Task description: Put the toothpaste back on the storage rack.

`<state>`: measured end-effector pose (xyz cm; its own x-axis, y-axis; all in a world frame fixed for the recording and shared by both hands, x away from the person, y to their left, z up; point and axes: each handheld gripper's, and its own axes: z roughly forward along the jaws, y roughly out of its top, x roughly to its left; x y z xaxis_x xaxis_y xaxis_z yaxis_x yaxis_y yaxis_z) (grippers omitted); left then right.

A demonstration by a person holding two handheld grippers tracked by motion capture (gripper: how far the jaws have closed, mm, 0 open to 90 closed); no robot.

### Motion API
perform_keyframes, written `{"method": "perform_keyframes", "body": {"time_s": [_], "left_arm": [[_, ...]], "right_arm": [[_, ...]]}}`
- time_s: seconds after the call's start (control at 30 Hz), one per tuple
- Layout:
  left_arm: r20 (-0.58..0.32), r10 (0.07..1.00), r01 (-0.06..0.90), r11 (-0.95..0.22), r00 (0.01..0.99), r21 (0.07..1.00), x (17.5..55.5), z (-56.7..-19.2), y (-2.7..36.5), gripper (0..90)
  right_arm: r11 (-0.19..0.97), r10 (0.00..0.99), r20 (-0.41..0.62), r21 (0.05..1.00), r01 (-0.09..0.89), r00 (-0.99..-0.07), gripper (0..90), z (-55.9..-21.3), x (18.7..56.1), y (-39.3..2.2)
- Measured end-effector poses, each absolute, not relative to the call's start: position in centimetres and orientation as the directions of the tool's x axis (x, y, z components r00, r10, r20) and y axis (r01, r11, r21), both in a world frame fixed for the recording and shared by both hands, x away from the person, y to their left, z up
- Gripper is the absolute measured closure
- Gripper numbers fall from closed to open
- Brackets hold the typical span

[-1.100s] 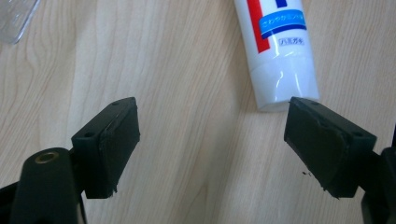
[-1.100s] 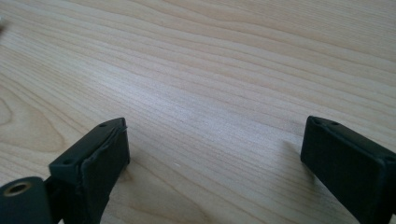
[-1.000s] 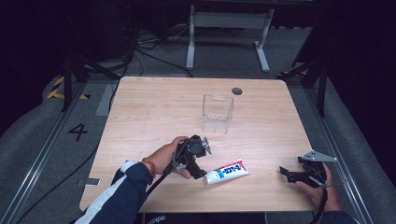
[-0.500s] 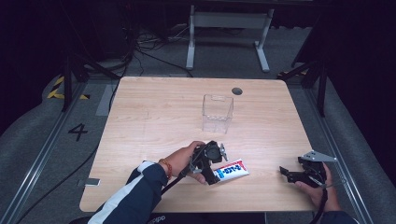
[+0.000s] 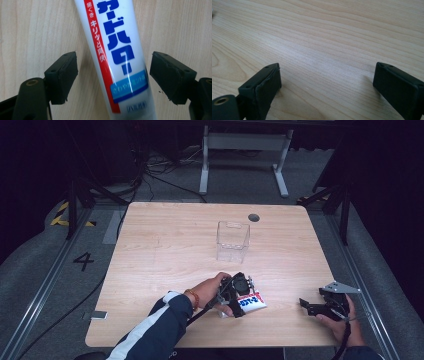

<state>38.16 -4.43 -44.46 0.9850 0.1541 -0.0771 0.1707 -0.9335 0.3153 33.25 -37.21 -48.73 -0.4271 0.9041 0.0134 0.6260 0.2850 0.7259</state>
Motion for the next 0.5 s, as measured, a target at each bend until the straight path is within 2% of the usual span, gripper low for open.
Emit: {"method": "perform_keyframes", "body": {"time_s": [0.37,0.43,0.47,0.5], "left_arm": [[-0.023,0.149,0.149,-0.938,0.989,0.313,38.3,-45.1,-6.2,26.5],[-0.014,0.148,0.145,-0.939,0.989,0.313,38.1,-44.9,-6.5,29.6],[-0.017,0.151,0.149,-0.938,0.988,0.313,38.1,-44.9,-6.5,35.5],[-0.012,0.145,0.141,-0.939,0.989,0.313,38.1,-44.8,-6.6,37.5]], "right_arm": [[0.284,0.904,0.014,0.726,0.626,-0.427,8.0,-48.7,33.3,-37.2],[0.284,0.904,0.014,0.726,0.626,-0.427,8.0,-48.7,33.3,-37.2],[0.284,0.904,0.014,0.726,0.626,-0.427,8.0,-48.7,33.3,-37.2],[0.286,0.904,0.013,0.726,0.626,-0.428,8.0,-48.7,33.3,-37.2]]}}
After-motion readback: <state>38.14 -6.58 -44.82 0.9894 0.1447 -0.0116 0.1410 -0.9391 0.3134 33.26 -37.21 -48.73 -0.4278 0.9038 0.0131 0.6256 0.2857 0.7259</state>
